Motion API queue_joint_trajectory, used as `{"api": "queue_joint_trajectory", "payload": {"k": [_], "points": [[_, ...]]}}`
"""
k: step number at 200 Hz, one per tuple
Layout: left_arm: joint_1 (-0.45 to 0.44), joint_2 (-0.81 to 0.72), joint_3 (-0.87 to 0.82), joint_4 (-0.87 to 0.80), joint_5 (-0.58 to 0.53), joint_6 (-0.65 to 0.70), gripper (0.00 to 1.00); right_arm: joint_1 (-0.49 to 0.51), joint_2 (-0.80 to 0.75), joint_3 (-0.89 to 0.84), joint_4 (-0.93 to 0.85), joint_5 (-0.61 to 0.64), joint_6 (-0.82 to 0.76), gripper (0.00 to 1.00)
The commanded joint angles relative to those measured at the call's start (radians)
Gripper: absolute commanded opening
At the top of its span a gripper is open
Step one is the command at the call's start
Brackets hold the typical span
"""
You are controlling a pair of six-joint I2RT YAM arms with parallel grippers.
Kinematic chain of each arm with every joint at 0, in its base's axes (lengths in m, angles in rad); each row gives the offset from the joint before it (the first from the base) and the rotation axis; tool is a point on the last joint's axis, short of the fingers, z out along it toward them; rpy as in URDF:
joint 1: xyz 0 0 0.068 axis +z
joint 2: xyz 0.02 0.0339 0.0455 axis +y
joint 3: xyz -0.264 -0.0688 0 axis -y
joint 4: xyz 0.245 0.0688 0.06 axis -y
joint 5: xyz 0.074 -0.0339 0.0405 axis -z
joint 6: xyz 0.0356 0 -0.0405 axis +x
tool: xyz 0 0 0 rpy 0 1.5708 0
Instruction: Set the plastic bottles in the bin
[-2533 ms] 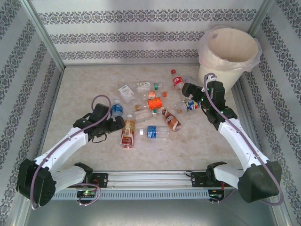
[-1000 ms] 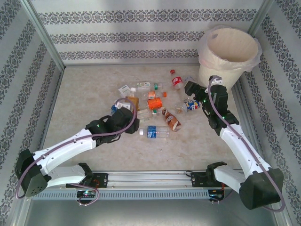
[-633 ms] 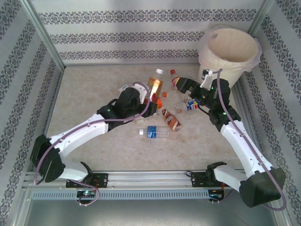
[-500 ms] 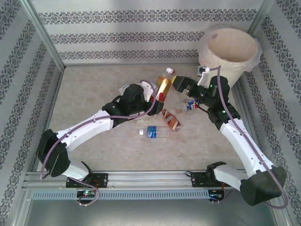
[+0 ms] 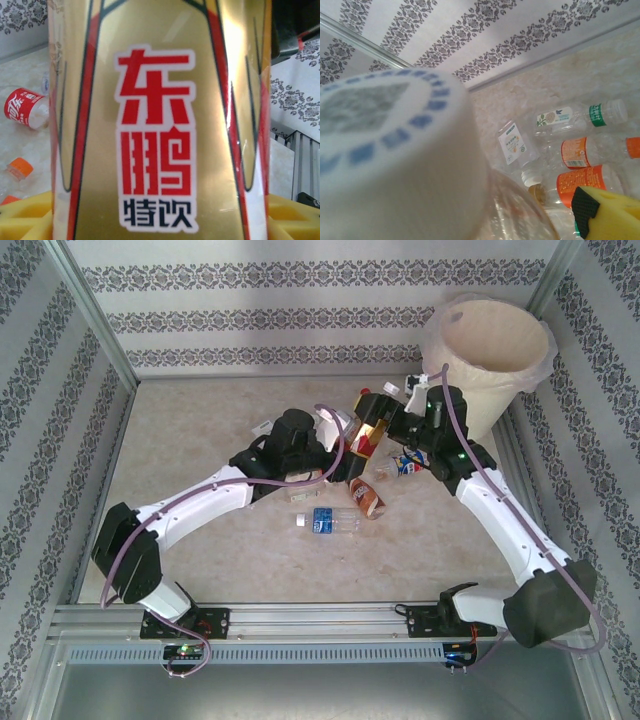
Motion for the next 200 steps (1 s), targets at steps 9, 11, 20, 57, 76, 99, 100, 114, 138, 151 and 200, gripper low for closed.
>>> {"api": "queue_joint_trajectory", "payload": {"k": [9,11,20,57,76,99,100,114,138,151,200], "points": [[0.008,0.039,0.056,0.026,0.048,0.029,0.60,0.016,0.021,0.052,-0.028,-0.059,0.003,0.87],[0.008,0.040,0.057,0.026,0.049,0.028,0.60,0.016,0.021,0.053,-0.029,-0.060,0.002,0.86],[0.009,0.043,0.059,0.024,0.051,0.027,0.61,0.015,0.023,0.055,-0.039,-0.054,0.000,0.81],[0.014,0.064,0.079,0.001,0.060,0.020,0.62,0.009,0.005,0.060,-0.090,-0.007,-0.035,0.69],[0.020,0.060,0.071,0.001,0.053,0.010,0.63,-0.004,-0.007,0.055,-0.090,0.004,-0.036,0.67],[0.035,0.055,0.061,0.008,0.053,-0.016,0.66,-0.026,-0.025,0.048,-0.073,0.010,-0.037,0.63],[0.035,0.055,0.061,0.008,0.053,-0.018,0.66,-0.026,-0.026,0.048,-0.071,0.010,-0.037,0.63],[0.043,0.060,0.063,0.011,0.064,-0.037,0.69,-0.037,-0.030,0.048,-0.061,0.001,-0.041,0.60],[0.048,0.069,0.085,-0.002,0.083,-0.051,0.76,-0.047,-0.019,0.055,-0.052,-0.016,-0.050,0.56],[0.048,0.067,0.094,-0.005,0.087,-0.057,0.85,-0.059,-0.007,0.060,-0.036,-0.023,-0.044,0.54],[0.111,-0.023,-0.024,0.148,0.139,-0.194,1.00,-0.179,0.028,0.141,-0.010,-0.022,-0.066,0.52]]}}
